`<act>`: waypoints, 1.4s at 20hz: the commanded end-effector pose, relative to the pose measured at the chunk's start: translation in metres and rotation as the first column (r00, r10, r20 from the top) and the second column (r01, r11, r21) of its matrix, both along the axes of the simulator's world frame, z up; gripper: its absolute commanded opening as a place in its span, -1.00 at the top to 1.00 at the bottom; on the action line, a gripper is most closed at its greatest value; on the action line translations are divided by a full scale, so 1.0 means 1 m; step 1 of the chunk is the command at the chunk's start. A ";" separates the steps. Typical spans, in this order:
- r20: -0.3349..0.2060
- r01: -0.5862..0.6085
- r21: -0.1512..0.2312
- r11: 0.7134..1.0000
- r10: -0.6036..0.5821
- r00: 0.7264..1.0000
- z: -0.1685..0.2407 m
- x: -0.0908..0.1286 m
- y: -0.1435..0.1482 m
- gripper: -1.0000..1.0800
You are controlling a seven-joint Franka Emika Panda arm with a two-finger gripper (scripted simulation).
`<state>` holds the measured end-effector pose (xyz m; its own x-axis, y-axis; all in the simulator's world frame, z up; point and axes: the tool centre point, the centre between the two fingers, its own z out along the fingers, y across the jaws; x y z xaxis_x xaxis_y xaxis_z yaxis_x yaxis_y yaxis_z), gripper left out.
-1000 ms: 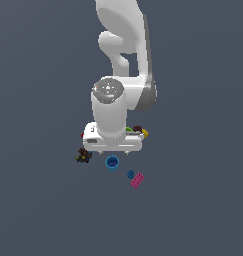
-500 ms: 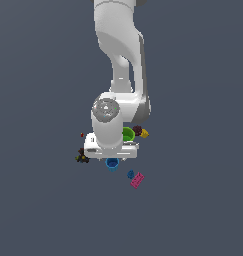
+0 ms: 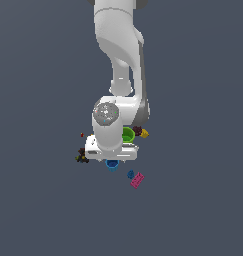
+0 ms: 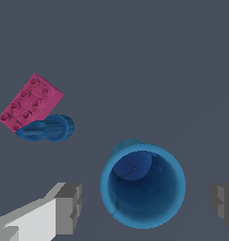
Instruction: Pick up a designated object from a clutter of objects.
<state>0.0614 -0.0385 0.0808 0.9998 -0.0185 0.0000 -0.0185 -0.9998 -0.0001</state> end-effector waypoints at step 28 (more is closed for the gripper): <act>0.000 0.000 0.000 1.000 0.000 1.000 -0.033 -0.003 0.000 1.00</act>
